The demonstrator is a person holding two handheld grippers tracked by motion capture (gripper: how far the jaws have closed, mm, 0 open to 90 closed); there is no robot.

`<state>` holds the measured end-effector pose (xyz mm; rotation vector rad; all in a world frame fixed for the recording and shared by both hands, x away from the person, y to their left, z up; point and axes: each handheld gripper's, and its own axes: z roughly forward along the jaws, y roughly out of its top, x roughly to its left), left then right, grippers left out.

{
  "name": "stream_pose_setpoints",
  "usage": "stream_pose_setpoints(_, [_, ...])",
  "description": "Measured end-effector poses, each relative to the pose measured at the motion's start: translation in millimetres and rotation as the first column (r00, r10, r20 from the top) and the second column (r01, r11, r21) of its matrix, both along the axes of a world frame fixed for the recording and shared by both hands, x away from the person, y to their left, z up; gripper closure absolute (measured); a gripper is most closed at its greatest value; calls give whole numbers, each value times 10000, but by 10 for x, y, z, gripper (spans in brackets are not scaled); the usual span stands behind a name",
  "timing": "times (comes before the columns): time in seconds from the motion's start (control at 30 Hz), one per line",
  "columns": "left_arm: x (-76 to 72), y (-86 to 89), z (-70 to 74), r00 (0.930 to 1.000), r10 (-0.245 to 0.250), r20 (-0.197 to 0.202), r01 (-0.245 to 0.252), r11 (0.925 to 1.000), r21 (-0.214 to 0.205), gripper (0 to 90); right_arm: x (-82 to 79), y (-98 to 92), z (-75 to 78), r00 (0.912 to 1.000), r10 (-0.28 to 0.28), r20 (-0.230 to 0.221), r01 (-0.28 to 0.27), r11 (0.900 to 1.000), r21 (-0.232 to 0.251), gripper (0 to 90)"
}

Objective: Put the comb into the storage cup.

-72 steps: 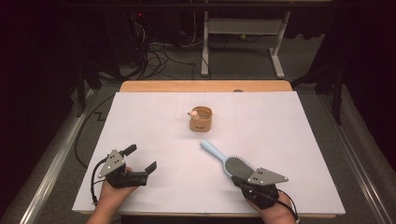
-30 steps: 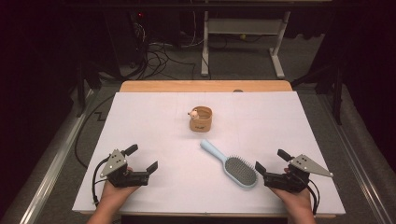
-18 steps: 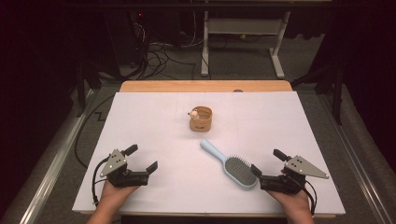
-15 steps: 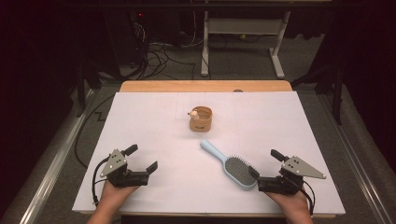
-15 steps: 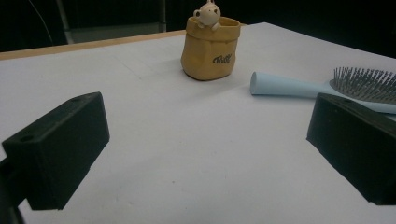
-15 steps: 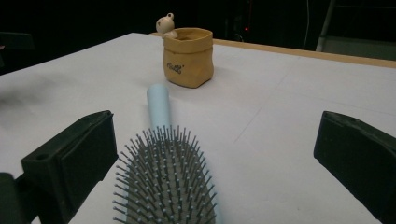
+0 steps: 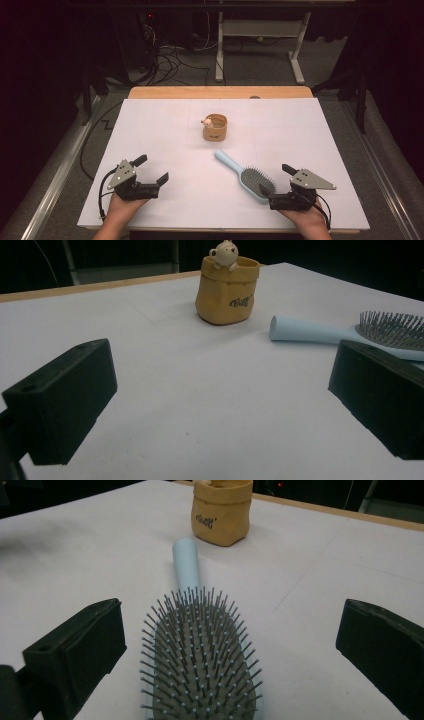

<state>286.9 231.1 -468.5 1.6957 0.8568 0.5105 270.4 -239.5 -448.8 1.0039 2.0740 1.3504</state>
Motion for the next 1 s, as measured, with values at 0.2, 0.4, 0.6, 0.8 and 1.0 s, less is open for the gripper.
stream_pose_setpoints(0.2, [-8, 7, 8, 9999, -1, 122, 1, 10000, -33, 4, 13, 50, -33, 9994, 130, -316, -147, 9985, -521, 2])
stream_pose_setpoints(0.4, [-8, 10, 4, 9995, 127, 286, -130, 9999, 101, 9, 30, 84, -68, 9969, 216, -756, -276, 9965, -787, 2])
stream_pose_setpoints(0.6, [-1, 17, 6, 9992, 125, 385, -127, 9999, 43, 9, 66, 78, -113, 9897, 305, -1396, -441, 9945, -948, 2])
stream_pose_setpoints(0.8, [5, 43, 12, 9989, 297, 365, -297, 9996, -10, 13, 66, 105, -130, 9864, 350, -1606, -557, 9904, -1263, 2])
stream_pose_setpoints(1.0, [26, 5, -4, 9996, 126, 268, -128, 9999, 68, 13, 88, 119, -193, 9734, 388, -2257, -801, 9810, -1768, 2])
